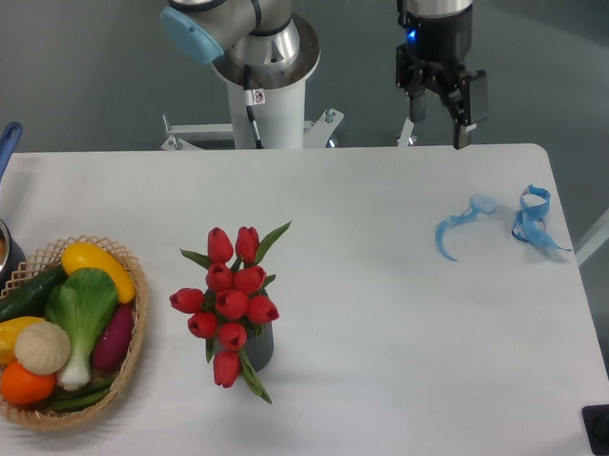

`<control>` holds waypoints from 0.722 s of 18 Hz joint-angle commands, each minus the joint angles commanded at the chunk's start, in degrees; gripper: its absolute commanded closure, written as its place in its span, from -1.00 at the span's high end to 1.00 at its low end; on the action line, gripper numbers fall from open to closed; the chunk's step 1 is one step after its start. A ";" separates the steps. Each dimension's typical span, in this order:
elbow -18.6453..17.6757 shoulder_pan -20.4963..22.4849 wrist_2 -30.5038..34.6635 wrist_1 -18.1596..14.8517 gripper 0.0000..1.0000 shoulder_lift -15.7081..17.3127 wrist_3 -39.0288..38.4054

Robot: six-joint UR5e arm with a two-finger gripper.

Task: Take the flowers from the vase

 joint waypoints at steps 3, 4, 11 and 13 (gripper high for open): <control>0.09 0.00 -0.35 0.00 1.00 0.00 0.00; 0.09 0.00 -0.87 -0.09 1.00 -0.09 -0.09; -1.23 0.44 -12.72 -0.09 1.00 -0.70 -11.92; -1.32 -0.09 -13.80 -0.09 1.00 -0.70 -17.37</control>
